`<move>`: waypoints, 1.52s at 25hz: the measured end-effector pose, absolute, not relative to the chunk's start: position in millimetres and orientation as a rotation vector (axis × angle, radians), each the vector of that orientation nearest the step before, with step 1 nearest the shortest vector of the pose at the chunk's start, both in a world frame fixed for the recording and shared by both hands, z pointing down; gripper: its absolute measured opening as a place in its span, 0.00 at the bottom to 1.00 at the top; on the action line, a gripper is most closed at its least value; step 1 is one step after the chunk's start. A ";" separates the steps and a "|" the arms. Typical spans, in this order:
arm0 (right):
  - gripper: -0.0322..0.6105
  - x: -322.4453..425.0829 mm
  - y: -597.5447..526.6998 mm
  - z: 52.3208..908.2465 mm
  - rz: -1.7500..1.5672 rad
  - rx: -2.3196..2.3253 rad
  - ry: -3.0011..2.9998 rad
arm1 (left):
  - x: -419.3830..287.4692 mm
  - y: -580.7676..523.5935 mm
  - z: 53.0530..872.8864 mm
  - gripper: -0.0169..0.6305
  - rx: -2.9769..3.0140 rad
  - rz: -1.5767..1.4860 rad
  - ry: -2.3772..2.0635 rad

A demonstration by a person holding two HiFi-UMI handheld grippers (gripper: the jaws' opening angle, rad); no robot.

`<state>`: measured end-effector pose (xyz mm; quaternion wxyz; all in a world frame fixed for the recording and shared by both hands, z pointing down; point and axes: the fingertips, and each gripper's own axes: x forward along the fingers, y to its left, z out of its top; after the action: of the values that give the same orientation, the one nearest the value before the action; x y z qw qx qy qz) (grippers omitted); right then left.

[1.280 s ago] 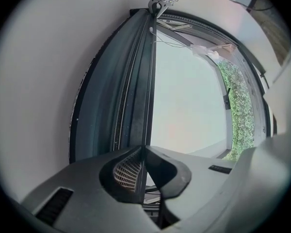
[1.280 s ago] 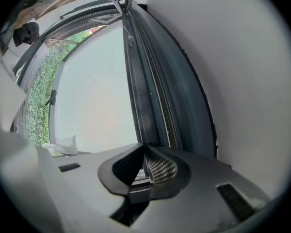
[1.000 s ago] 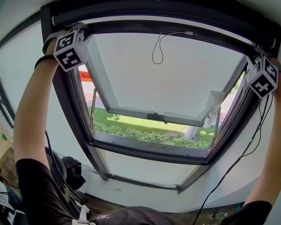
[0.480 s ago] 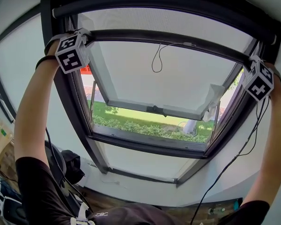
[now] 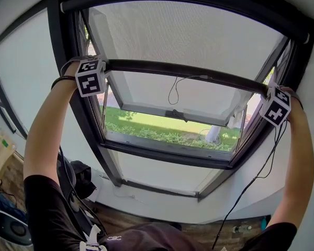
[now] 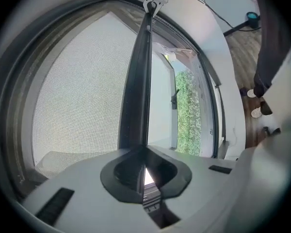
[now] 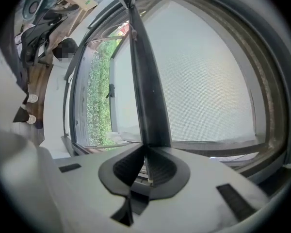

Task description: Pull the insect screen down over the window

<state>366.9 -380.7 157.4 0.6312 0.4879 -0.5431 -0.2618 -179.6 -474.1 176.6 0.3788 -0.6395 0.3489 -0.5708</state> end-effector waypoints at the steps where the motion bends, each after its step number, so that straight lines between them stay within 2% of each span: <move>1: 0.10 367.0 -380.7 166.3 -0.598 1.112 -1.247 | -179.7 -474.5 186.4 0.05 -1.647 -1.462 0.885; 20: 0.10 370.2 -365.8 399.4 -0.326 0.867 -1.332 | -179.9 -454.7 407.4 0.06 -1.902 -1.658 0.710; 38: 0.10 370.7 -363.5 537.1 -0.223 0.760 -1.347 | -180.6 -452.9 546.7 0.06 -1.990 -1.793 0.642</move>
<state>370.7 -363.5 537.1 0.7100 0.3426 -0.6070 -0.1007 -180.6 -452.9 546.7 0.1925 -0.7089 0.2287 -0.6389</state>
